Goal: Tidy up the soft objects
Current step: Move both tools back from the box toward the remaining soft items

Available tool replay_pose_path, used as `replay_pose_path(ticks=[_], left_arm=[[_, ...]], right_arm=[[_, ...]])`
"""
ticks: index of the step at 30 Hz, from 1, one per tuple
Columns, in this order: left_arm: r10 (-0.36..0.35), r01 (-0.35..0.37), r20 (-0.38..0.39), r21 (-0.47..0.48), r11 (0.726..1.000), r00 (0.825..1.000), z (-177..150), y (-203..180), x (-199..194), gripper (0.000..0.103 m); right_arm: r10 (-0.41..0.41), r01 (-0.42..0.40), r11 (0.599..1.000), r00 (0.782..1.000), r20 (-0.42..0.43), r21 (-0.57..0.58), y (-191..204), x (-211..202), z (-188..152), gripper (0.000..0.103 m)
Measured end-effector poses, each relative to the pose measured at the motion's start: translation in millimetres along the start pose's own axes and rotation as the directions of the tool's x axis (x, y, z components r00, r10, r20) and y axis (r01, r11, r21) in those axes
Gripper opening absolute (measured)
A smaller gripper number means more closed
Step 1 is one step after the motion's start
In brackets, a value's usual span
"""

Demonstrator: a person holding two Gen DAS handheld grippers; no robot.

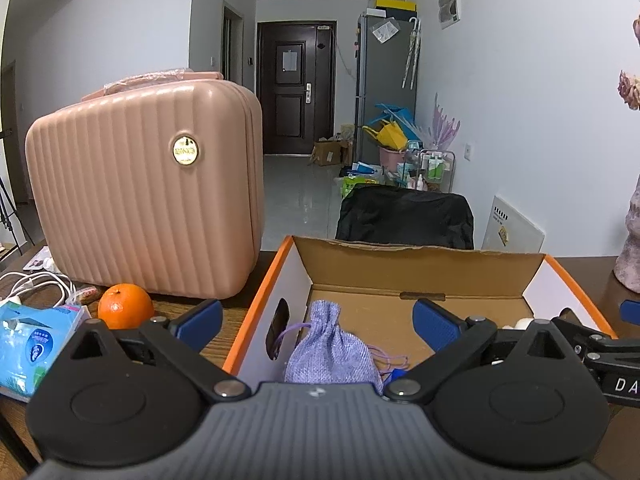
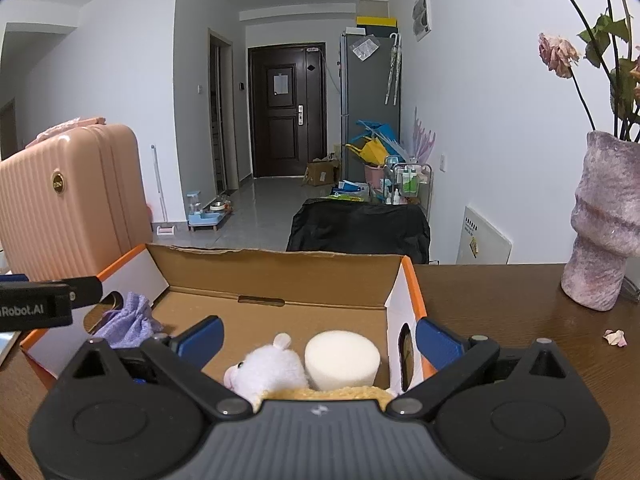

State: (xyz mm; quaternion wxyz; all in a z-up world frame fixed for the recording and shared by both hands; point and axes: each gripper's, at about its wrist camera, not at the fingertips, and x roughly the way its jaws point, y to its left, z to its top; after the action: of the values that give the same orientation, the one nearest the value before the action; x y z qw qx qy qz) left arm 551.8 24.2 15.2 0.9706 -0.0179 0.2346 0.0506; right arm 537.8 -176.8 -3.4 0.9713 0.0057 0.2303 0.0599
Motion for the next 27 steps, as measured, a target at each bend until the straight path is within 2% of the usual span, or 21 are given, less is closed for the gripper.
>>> replay_pose_path(ticks=[10,27], left_arm=[[-0.016,0.016,0.051,-0.011,1.0,0.999,6.9,2.7,-21.2,0.103],[-0.02,0.02,0.084,0.0,1.0,0.996,-4.5,15.6,-61.6,0.103]], right_arm=[[0.016,-0.016,1.0,0.999,0.048,-0.011,1.4,-26.8,10.5,0.103],[0.032,-0.027,0.998,0.996,0.077,-0.061,4.3,-67.4,0.3,0.103]])
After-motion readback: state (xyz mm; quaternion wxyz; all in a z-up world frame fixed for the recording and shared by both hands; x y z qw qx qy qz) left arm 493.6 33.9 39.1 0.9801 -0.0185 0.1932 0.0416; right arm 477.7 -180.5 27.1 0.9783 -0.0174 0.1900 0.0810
